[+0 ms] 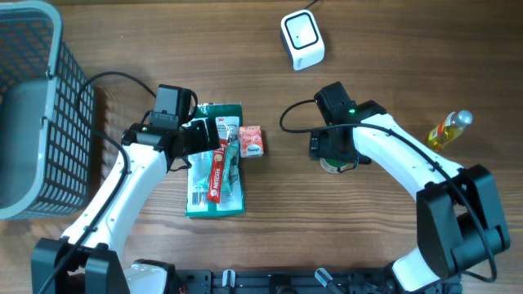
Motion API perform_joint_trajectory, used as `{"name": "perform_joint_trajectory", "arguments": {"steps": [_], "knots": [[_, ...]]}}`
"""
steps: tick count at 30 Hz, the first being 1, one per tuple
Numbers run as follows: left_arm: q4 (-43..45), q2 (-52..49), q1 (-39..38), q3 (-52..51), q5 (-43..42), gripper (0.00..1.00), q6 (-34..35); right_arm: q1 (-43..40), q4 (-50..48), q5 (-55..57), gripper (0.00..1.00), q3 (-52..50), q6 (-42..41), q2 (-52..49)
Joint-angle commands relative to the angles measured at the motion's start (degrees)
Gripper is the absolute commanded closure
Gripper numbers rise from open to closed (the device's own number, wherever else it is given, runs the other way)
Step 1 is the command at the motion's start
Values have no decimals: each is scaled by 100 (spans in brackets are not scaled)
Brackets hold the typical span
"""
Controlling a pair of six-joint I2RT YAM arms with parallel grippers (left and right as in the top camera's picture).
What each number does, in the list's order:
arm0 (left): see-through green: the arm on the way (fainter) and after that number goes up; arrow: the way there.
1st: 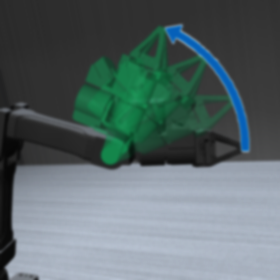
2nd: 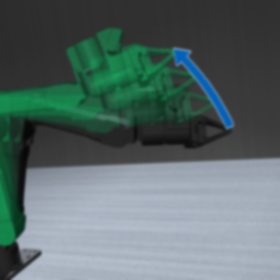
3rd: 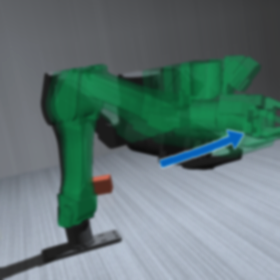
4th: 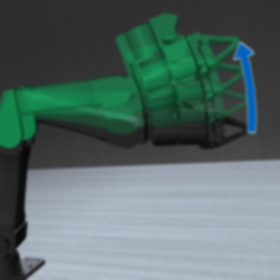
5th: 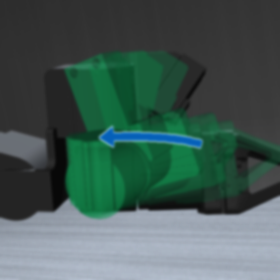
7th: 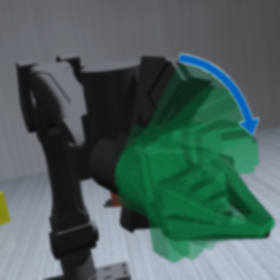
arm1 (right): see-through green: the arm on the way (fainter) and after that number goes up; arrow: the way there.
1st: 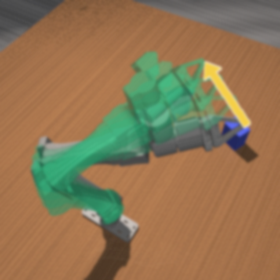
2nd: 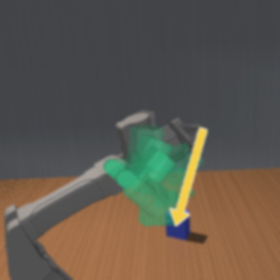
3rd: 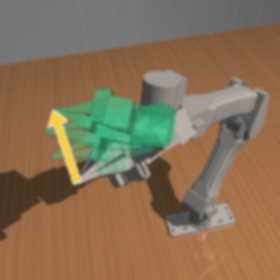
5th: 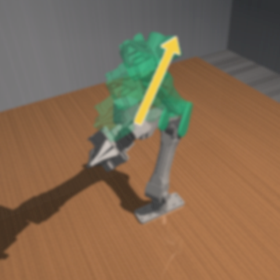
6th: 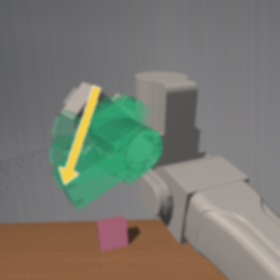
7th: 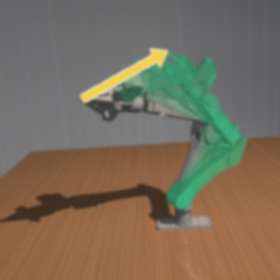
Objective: Scan the item barcode
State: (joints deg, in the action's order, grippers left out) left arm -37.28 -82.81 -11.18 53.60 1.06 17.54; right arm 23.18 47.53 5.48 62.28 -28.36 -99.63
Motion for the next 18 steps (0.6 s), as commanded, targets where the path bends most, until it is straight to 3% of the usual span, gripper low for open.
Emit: {"name": "perform_joint_trajectory", "arguments": {"steps": [1, 4, 9, 10, 11, 13, 14, 18], "knots": [[0, 94, 11, 90, 52, 0, 74, -17, -24, 267, 0, -37, 55, 116], [0, 94, 11, 90, 52, 0, 74, -57, -22, 267, 0, 168, 459, 118], [0, 94, 11, 90, 52, 0, 74, -210, 754, 299, 0, 1362, 789, 129], [2, 94, 11, 90, 52, 0, 74, -251, 964, 332, 13, 1692, 872, 129], [0, 94, 11, 90, 52, 0, 74, -275, 1106, 332, 48, 1923, 885, 129], [2, 94, 11, 90, 52, 0, 74, -317, 1357, 326, 90, 2302, 879, 129], [0, 94, 11, 90, 52, 0, 76, -317, 1475, 326, 96, 2450, 879, 129], [2, 94, 11, 90, 52, 0, 74, -317, 1703, 328, 96, 2535, 872, 127]]}}
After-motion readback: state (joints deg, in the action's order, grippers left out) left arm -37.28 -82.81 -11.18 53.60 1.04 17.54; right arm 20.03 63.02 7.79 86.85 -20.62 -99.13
